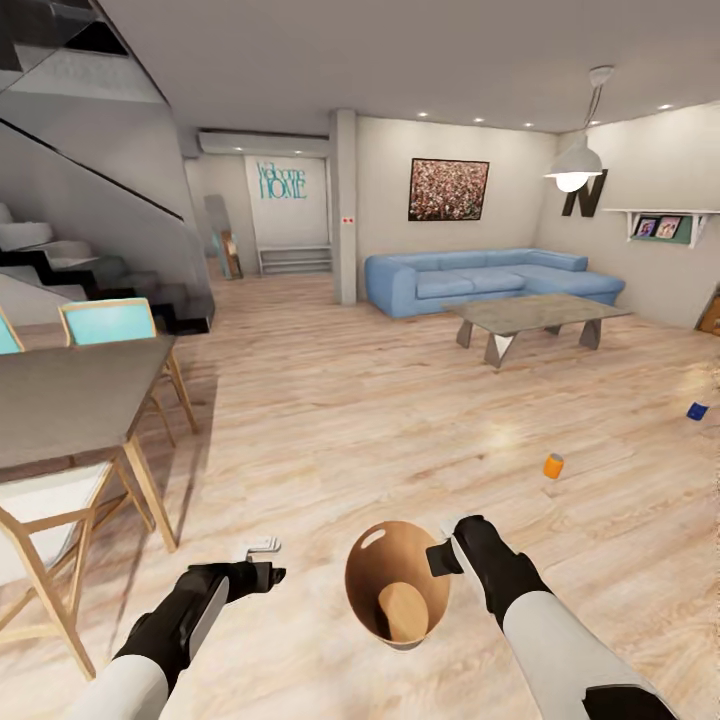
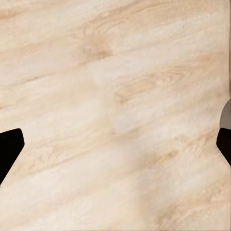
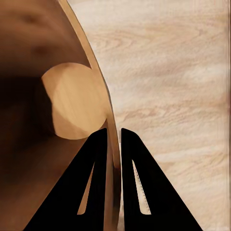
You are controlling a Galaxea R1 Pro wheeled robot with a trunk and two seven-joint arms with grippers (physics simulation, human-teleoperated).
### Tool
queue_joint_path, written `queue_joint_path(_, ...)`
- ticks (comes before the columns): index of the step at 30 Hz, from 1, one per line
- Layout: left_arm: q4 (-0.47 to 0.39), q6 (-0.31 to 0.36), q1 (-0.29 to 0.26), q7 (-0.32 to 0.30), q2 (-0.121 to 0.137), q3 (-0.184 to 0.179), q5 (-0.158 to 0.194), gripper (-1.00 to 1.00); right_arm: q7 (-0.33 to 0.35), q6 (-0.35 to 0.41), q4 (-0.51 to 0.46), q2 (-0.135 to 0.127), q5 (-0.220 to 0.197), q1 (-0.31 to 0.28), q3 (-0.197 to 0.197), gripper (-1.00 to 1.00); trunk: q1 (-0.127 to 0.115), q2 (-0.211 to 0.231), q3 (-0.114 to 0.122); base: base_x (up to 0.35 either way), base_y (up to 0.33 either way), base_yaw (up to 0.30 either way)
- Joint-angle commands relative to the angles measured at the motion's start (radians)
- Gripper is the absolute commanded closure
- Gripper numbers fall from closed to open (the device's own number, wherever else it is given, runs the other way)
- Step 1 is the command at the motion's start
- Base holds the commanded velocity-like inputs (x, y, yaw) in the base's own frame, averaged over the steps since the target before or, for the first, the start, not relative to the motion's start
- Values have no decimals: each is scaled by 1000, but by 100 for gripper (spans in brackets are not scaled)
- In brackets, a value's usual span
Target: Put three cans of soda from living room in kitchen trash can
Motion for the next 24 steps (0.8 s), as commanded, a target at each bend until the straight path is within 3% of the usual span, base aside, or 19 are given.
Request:
queue_joint_path(1,0,0,0,0,0,0,0,-100,5,0,0,0,-15,0,-1,100,0,0,0,345,76,-263)
queue_joint_path(24,0,-14,0,0,-1,-2,-5,-100,8,0,1,0,-15,0,-1,100,0,0,0,345,45,-283)
